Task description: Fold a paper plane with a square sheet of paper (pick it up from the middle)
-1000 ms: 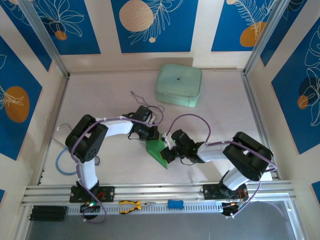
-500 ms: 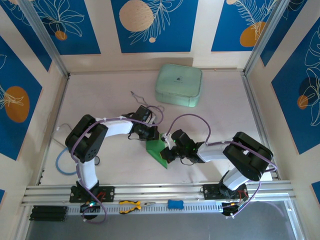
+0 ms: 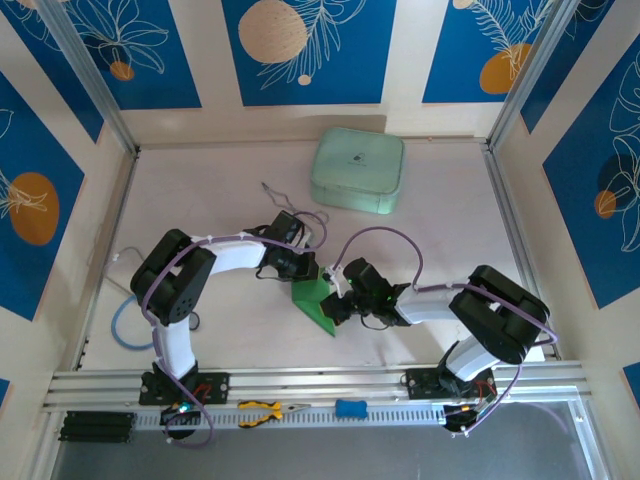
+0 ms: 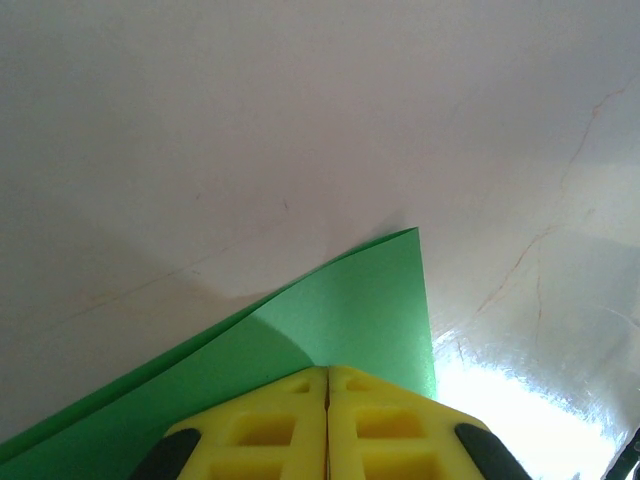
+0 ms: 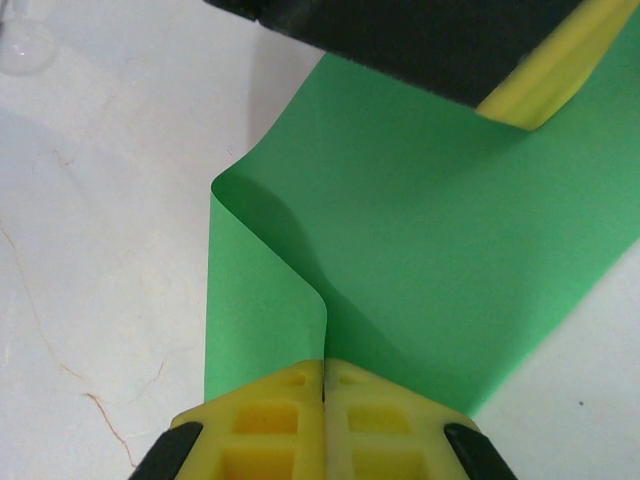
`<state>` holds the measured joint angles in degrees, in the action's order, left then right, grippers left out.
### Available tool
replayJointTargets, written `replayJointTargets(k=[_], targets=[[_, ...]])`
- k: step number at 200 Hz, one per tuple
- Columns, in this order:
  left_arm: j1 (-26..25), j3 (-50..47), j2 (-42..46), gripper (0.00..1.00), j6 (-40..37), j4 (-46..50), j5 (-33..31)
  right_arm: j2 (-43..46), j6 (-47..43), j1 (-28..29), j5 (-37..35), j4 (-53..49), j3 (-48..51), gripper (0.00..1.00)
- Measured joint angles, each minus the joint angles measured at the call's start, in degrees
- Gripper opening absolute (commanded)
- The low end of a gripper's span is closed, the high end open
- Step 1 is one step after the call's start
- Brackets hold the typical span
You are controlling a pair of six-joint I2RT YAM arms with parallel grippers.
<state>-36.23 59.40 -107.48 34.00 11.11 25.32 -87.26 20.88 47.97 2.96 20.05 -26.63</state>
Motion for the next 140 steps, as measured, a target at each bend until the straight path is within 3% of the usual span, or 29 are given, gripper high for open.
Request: replayJointTargets(k=[140], targets=[[0.0, -0.1, 0.0, 0.09, 0.0, -0.2, 0.0, -1.2, 0.0, 0.2, -0.1, 0.0, 0.0, 0.04]])
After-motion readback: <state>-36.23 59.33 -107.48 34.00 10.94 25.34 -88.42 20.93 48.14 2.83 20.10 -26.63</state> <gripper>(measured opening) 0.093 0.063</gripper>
